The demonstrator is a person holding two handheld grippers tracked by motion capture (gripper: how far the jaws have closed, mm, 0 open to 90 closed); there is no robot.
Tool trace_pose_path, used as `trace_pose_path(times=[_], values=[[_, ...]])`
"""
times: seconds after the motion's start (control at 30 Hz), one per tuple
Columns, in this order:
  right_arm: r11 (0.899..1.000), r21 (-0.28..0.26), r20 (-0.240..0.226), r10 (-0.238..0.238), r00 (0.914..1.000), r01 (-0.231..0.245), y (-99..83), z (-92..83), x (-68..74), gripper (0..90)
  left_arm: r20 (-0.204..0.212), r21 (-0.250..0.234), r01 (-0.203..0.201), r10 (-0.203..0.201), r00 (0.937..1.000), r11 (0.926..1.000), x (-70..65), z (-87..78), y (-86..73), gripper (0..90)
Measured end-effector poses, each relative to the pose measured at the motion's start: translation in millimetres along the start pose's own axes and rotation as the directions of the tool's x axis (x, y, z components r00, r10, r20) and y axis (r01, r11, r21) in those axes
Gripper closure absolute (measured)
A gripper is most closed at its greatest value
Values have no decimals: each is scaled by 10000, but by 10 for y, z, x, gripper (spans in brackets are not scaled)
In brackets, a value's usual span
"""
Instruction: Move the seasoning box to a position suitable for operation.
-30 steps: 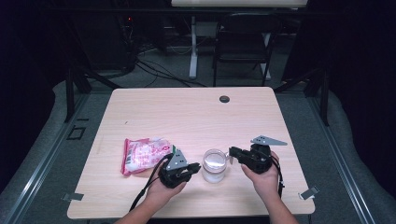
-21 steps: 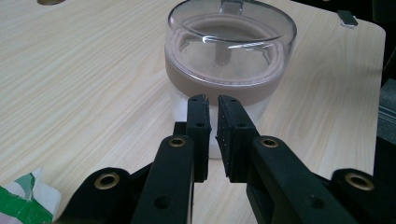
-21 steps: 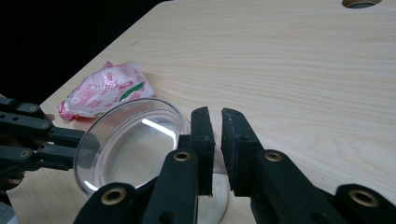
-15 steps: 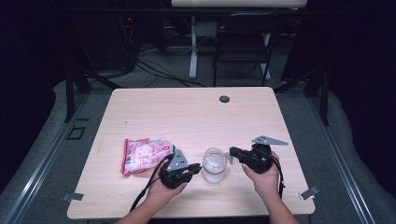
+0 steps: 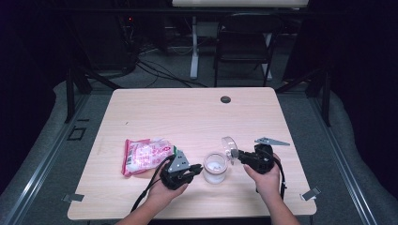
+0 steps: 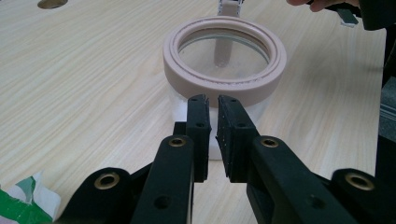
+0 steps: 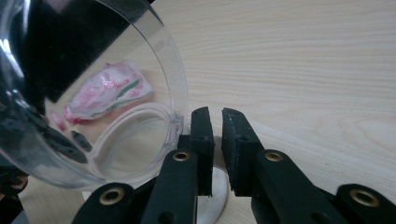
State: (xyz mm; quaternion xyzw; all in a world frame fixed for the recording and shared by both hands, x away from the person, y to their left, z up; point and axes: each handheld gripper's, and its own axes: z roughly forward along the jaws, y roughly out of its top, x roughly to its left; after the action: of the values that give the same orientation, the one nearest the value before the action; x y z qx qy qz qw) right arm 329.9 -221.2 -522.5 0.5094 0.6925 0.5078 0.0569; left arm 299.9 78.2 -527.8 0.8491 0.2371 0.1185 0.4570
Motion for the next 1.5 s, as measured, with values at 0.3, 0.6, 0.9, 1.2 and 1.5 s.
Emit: trace_pose_path(times=[0.3,0.6,0.9,1.2,1.5], values=[[9992,-76,-101,402,9991,-403,-13,-10,-72,778,-114,-31,38,-39,9999,10000,22,-17,-6,822],[9986,198,377,488,9981,-495,-53,-59,-209,745,-261,-150,194,-198,9995,9997,75,-42,-8,801],[9916,1025,984,-894,9911,792,-143,-45,-157,682,-359,-378,535,-549,9978,9979,179,-48,18,751],[9807,1437,728,-1443,9869,1328,-214,-9,-81,702,-558,-506,675,-703,9960,9964,226,-58,28,692],[9796,1488,536,-1443,9881,1350,-199,66,-70,800,-850,-678,794,-851,9927,9945,268,-133,-15,674]])
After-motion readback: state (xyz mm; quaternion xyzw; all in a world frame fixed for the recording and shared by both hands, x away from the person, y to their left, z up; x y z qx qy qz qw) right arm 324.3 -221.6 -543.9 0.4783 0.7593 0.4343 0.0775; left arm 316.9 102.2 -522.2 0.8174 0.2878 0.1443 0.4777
